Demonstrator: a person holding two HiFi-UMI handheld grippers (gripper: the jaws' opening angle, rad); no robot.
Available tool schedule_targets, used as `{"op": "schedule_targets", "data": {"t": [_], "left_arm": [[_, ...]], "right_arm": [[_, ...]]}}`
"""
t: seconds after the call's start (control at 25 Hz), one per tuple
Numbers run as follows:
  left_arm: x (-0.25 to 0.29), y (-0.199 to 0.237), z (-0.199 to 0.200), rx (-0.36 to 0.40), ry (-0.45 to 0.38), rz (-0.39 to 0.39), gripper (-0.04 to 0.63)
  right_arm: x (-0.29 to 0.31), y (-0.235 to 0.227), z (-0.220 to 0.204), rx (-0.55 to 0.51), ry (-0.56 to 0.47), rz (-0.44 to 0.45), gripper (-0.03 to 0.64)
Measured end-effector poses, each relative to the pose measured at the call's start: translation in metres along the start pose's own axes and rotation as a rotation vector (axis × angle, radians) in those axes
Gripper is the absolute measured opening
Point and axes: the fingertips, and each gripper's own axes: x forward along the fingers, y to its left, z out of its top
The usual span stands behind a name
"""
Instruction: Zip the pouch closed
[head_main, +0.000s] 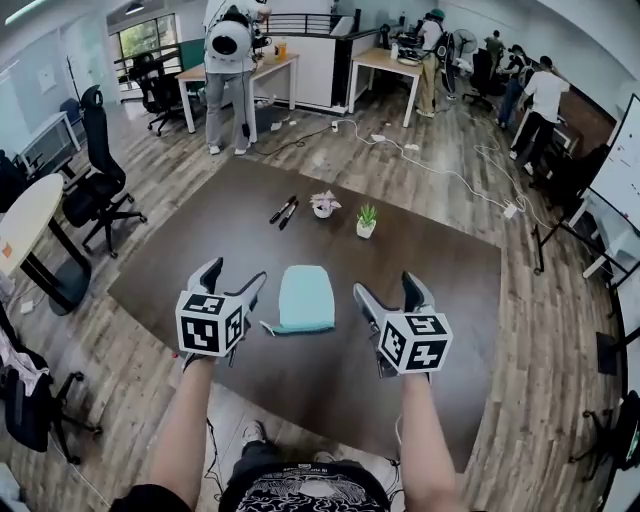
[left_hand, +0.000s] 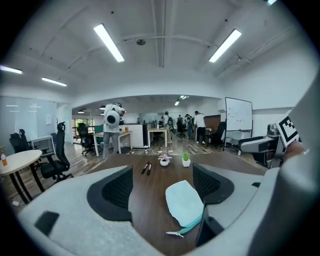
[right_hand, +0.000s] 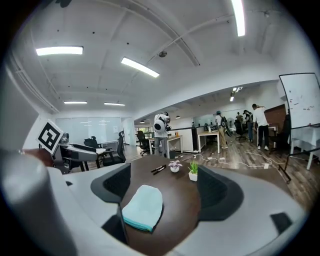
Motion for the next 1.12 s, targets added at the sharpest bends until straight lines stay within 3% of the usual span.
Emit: {"op": "schedule_targets", "data": {"t": [0.68,1.12], "left_arm": [[0.042,0.023,0.017,0.084,-0.026,-0.264,0.344],[0.045,0.023,0.008,0.127,-0.027,-0.384,0.344]], "right_arm": [[-0.006,0.032,-0.003,0.050,-0.025,-0.249,0.397],[-0.015,0.060,-0.008,0.067,-0.042,-0.348,0.397]]}}
